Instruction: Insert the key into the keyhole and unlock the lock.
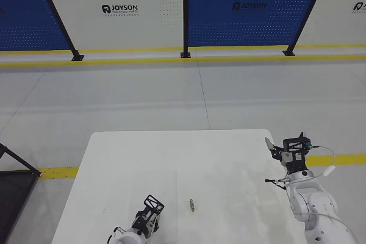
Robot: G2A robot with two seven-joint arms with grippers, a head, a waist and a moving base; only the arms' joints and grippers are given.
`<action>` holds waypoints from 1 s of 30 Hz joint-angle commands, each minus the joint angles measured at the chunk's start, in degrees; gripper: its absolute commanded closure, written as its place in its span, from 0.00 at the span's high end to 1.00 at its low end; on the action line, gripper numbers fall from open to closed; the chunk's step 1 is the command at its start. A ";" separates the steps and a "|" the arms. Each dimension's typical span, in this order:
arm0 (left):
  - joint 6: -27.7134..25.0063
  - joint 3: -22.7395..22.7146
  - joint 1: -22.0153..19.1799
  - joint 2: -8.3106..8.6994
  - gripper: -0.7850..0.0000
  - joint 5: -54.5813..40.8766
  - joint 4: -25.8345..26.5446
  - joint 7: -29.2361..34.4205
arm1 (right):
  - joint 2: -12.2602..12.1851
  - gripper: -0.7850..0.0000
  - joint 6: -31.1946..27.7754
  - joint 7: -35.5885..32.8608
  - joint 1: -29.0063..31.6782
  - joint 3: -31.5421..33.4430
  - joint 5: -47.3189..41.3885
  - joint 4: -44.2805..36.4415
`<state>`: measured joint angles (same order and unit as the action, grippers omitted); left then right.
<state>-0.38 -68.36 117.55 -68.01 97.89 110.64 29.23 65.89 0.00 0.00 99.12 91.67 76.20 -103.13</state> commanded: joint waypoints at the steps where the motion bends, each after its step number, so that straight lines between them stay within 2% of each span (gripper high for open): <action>1: -0.05 0.03 -0.05 0.02 0.18 0.05 -0.09 -0.01 | 0.00 1.00 0.00 0.00 0.00 0.00 0.00 0.00; 4: -0.16 -0.03 -0.08 0.05 0.16 -0.13 -0.28 -0.12 | 0.00 1.00 0.00 0.00 0.00 0.00 0.00 0.00; 11: 0.03 -0.04 -0.42 0.06 0.19 -0.46 -0.68 -0.08 | 0.00 1.00 0.00 0.00 0.00 0.00 0.00 0.00; 14: 0.20 0.01 -0.50 0.07 0.10 -0.36 -0.76 -0.18 | 0.00 1.00 0.00 0.00 0.00 0.00 0.00 0.00; 15: 0.25 0.02 -0.51 0.08 0.02 -0.33 -0.74 -0.25 | 0.00 1.00 0.00 0.00 0.00 0.00 0.00 0.00; 16: 0.27 0.01 -0.50 0.09 0.00 -0.32 -0.76 -0.32 | 0.00 1.00 0.00 0.00 0.00 0.00 0.00 0.00; 30: -0.24 -1.59 1.37 0.48 0.00 -1.38 1.28 -2.26 | 0.00 1.00 0.00 0.00 0.00 0.00 0.00 0.00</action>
<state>-0.49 -69.73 118.62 -67.59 96.58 111.68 27.17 65.89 0.00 0.00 99.12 91.67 76.20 -103.13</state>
